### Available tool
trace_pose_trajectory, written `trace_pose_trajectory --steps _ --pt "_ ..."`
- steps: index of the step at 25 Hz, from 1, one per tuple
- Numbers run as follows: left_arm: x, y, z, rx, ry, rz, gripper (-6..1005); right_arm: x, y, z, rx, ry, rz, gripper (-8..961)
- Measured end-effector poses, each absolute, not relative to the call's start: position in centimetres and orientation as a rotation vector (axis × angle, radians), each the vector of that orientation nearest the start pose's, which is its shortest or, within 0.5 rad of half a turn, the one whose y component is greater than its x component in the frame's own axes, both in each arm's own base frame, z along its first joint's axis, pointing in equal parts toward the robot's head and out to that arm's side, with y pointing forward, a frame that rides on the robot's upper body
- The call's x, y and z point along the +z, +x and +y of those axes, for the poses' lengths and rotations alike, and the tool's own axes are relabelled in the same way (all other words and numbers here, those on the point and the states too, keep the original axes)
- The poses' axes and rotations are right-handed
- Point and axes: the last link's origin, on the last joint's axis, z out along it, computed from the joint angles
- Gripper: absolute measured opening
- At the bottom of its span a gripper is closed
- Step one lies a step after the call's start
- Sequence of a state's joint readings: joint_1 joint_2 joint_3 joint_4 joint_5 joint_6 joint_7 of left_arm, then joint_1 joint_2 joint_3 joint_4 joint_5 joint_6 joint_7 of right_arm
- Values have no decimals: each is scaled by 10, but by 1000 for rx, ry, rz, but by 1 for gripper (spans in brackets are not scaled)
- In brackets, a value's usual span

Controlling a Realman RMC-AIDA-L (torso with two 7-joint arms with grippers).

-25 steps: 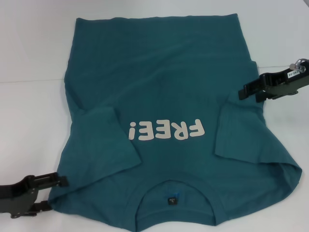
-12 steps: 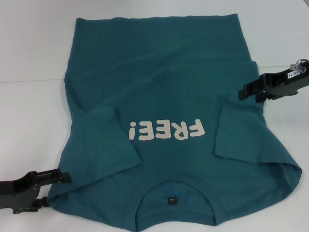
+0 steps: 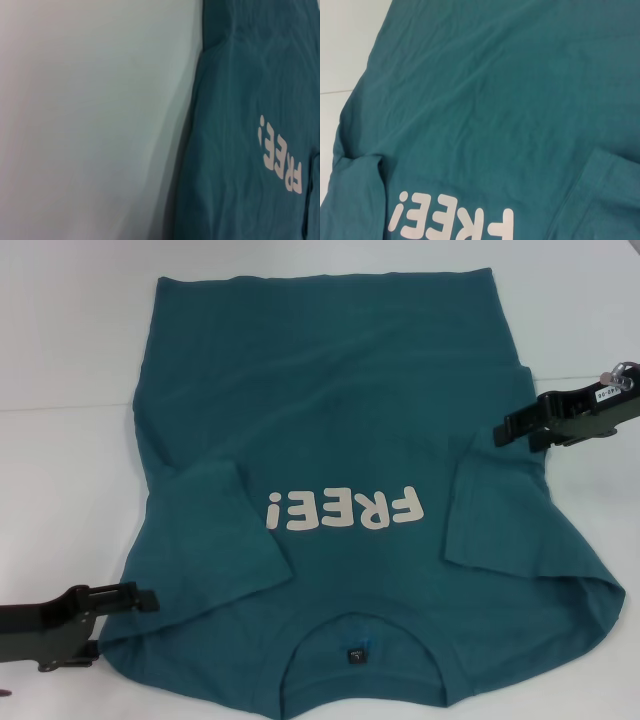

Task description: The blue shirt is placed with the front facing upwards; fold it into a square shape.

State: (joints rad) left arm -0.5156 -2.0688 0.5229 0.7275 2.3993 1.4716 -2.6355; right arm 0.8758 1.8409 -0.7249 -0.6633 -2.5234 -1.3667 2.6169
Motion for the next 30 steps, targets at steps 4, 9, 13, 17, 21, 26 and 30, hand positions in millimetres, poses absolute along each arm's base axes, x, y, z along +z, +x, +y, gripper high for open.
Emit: trace_pose_trajectory --steps 4,9,13,17,21,26,30 --pt "16 -323 319 559 2079 2538 893 92 240 442 104 -2139 1640 628" --pt "16 -324 317 559 2069 2538 741 92 240 442 104 -2143 1640 628" --pt "18 -323 317 554 2082 2523 555 91 240 442 102 -2149 1636 628" --pt "18 -321 318 552 2096 2507 467 91 241 441 97 -2157 1628 628" --pt "19 -321 318 551 2104 2500 379 92 243 440 95 -2153 1632 627" --pt "19 -319 319 571 2131 2460 159 93 244 439 92 -2151 1636 627" --pt "27 -311 317 678 2136 2365 50 93 244 439 92 -2151 1636 627"
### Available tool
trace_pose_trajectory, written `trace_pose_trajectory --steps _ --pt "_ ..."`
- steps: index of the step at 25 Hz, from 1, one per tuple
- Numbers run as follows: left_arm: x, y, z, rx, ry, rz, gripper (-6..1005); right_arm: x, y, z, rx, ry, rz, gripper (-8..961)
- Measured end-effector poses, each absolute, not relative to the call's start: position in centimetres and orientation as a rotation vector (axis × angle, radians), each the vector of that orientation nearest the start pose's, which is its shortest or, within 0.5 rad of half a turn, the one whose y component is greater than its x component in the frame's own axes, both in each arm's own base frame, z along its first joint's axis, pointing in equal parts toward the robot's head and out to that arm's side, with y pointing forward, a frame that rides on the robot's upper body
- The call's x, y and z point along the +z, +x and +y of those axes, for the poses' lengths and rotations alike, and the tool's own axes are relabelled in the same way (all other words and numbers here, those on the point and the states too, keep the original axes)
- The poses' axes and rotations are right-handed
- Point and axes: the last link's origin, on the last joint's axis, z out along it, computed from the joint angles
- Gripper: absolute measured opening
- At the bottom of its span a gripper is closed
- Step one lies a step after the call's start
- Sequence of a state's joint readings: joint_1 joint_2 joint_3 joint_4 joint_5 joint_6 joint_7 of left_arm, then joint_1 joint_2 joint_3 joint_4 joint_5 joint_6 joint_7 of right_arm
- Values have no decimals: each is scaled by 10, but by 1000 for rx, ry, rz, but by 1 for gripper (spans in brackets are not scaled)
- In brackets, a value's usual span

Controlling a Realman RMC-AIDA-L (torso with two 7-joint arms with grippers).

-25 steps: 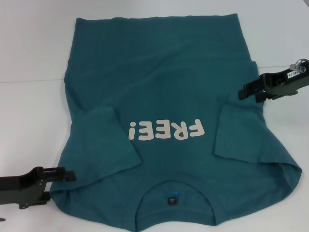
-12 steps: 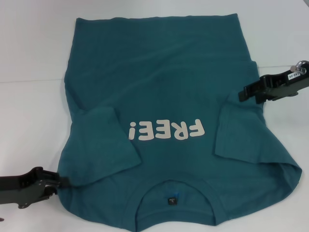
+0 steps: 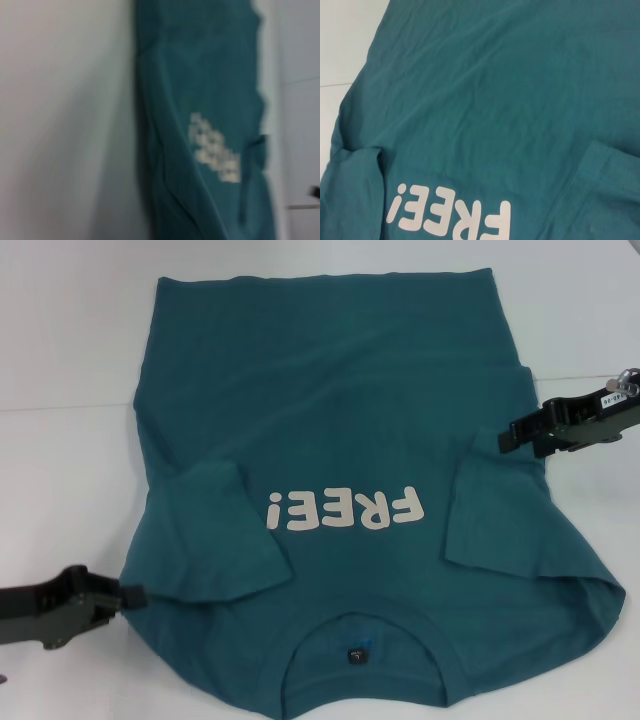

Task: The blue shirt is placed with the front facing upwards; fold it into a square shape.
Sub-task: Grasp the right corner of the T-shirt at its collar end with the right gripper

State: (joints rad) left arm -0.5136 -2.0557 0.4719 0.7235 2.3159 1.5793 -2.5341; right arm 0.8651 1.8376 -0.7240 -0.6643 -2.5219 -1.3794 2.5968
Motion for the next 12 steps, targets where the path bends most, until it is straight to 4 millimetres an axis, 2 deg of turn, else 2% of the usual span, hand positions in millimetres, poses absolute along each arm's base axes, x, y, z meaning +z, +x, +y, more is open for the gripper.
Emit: trace_pose_trajectory --steps 3,7,12 --pt "33 -307 316 755 2134 2306 29 93 245 438 92 -2151 1637 625" --pt "30 -313 315 719 2125 2355 29 93 246 438 91 -2149 1638 624" --pt "27 -311 317 709 2131 2345 28 95 246 438 85 -2145 1632 622"
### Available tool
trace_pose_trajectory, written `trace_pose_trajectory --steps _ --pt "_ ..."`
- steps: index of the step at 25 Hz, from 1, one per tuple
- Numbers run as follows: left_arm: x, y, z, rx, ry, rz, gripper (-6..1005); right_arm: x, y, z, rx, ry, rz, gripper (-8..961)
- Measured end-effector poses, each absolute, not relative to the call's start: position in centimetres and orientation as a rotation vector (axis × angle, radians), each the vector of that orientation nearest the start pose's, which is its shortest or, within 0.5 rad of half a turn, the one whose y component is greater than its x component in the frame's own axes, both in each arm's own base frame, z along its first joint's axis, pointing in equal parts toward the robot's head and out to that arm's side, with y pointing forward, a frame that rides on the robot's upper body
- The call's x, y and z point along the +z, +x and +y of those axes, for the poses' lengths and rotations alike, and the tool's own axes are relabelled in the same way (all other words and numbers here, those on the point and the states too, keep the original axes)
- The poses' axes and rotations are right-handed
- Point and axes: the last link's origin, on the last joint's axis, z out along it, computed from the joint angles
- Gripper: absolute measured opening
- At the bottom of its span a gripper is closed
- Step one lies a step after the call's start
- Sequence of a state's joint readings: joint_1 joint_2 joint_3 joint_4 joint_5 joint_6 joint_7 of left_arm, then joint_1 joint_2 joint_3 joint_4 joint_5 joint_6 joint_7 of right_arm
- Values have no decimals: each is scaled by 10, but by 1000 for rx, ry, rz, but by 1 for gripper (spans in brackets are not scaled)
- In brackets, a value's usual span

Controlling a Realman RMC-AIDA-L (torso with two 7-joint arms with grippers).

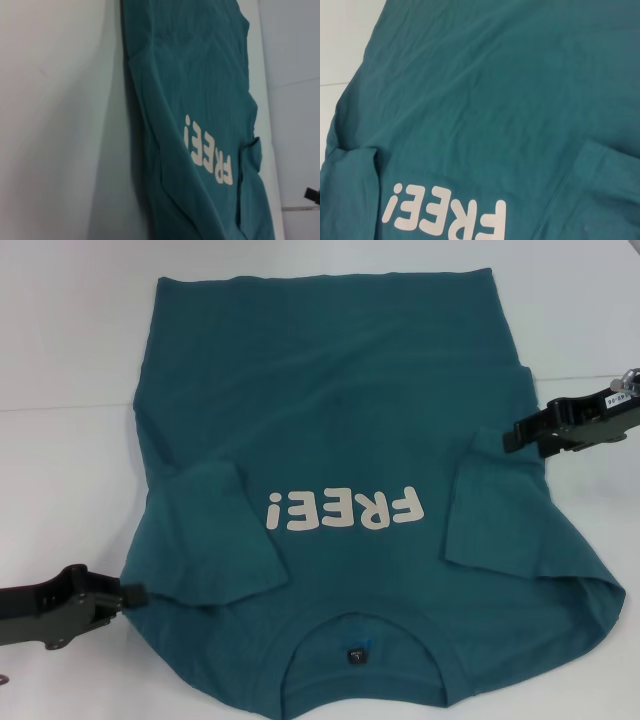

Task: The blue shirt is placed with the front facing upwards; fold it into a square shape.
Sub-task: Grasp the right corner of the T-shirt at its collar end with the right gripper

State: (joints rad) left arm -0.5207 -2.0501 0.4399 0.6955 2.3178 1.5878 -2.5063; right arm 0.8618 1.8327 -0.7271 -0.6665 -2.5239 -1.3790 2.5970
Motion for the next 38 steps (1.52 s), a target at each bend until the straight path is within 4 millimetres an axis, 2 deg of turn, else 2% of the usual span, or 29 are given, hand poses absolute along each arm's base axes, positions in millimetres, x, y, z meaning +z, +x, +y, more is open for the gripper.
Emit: trace_pose_trajectory --steps 6,11,16,20,25,33,38 --pt "26 -307 320 726 2135 2318 28 104 246 431 70 -2195 1614 620" --pt "24 -305 322 728 2134 2326 29 132 257 407 109 -2214 1653 618" --pt "24 -304 326 729 2144 2328 28 157 269 387 328 -2205 1686 616" --pt "23 -304 327 729 2145 2333 29 154 286 382 473 -2142 1731 614" --pt "23 -305 327 730 2143 2337 28 143 307 370 277 -2111 1883 599" --pt "23 -304 329 732 2145 2344 28 157 318 351 30 -2061 1953 577" --pt "23 -305 329 735 2141 2354 29 144 328 345 -63 -2037 1970 577"
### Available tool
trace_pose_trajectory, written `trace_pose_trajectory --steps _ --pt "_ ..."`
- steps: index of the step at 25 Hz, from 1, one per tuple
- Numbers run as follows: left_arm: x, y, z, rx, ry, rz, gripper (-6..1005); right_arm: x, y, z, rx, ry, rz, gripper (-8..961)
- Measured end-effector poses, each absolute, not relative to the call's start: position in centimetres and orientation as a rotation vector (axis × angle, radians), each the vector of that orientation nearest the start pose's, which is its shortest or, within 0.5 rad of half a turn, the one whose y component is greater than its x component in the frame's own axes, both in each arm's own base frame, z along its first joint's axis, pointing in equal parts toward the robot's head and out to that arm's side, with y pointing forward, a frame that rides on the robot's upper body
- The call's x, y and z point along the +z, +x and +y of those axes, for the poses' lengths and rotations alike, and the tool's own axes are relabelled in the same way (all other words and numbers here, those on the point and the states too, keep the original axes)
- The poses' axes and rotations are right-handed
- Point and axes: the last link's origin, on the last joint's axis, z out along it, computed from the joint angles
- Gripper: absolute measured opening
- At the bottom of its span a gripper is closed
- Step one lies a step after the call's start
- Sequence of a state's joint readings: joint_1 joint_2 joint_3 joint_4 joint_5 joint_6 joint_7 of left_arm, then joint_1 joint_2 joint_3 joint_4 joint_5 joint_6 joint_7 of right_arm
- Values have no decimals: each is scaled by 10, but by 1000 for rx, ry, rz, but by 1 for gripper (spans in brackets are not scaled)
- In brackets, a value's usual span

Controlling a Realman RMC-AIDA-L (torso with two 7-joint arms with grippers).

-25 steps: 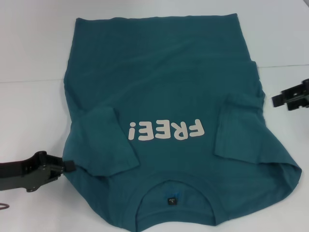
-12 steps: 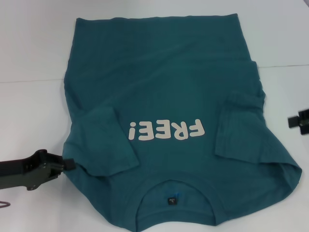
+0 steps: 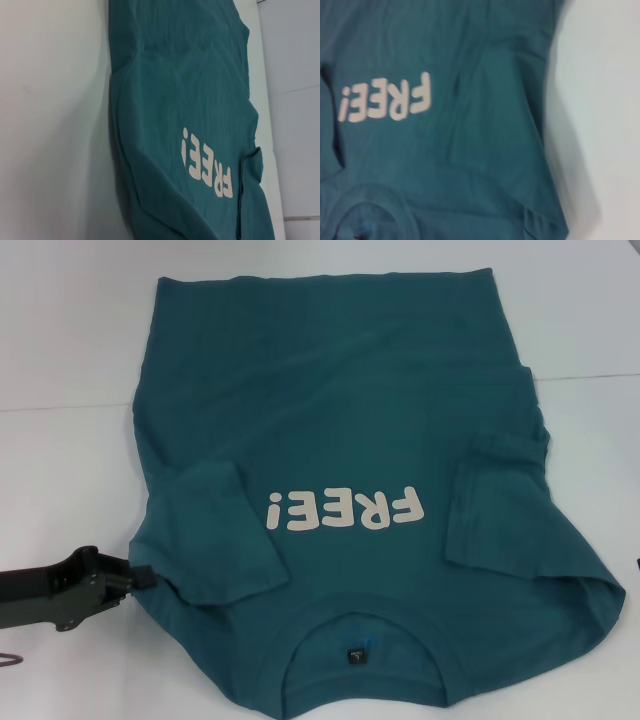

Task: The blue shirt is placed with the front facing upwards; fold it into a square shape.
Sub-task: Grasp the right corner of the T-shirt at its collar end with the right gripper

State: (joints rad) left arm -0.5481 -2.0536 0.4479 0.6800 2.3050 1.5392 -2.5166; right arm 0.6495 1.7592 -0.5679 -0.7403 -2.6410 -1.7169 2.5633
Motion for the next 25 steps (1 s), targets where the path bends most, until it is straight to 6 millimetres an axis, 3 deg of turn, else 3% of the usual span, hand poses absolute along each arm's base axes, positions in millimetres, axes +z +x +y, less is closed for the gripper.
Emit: trace_pose_trajectory --steps 14,25 --pt "23 -305 329 740 2135 2358 29 104 339 349 -69 -2006 1962 578" --pt "23 -306 329 756 2127 2364 29 93 342 351 -48 -1996 1950 577"
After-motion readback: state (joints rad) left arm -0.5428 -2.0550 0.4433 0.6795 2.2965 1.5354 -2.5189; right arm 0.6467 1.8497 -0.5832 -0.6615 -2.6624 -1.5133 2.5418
